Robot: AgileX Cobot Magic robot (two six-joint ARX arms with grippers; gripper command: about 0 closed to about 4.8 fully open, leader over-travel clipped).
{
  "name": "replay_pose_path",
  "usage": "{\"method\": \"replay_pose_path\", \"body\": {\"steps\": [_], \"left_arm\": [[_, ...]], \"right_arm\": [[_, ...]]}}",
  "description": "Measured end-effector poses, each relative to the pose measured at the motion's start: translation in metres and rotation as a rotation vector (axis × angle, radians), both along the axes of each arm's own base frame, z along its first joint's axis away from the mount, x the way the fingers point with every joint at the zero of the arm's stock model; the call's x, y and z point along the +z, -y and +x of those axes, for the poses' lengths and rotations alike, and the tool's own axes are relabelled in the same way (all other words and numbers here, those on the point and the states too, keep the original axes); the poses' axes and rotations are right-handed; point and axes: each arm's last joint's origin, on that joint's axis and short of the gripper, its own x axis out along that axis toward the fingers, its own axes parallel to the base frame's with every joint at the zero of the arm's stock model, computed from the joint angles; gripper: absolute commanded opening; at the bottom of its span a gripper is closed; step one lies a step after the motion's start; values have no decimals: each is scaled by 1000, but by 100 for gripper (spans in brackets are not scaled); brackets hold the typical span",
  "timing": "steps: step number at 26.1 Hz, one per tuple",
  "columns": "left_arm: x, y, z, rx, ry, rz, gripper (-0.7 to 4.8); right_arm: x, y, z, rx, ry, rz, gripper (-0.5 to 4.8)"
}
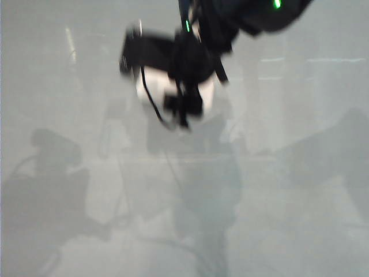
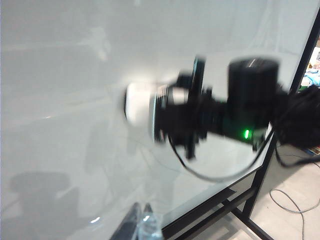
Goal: Grab the whiteboard eraser that is attached to the surface of the whiteboard and use it to clean the writing on the whiteboard.
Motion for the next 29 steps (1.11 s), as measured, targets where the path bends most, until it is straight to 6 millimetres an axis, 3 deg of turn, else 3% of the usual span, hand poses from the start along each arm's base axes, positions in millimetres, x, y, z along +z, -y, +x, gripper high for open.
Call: {"method": "replay_pose_path", "body": {"steps": [2, 3, 5, 8, 15, 21, 29], "left_arm": [[0, 0, 0, 0, 0, 0, -5], [0, 0, 0, 0, 0, 0, -5], [0, 0, 0, 0, -1, 0, -5], [0, 0, 0, 0, -1, 0, -5], [0, 0, 0, 0, -1, 0, -5], [0, 0, 0, 0, 0, 0, -5], [0, 0, 0, 7, -1, 0, -5]], "right_arm": [[-32, 6, -4, -3, -109, -105, 210], [-38, 8, -6, -11, -126, -126, 210], [-31, 4, -9, -30, -79, -104, 210], [-6, 2, -14, -48, 37, -55, 210], [8, 2, -18, -26, 118, -113, 210], [7, 8, -9, 49, 118, -115, 209], [-10, 9, 4, 51, 121, -119, 208]]}}
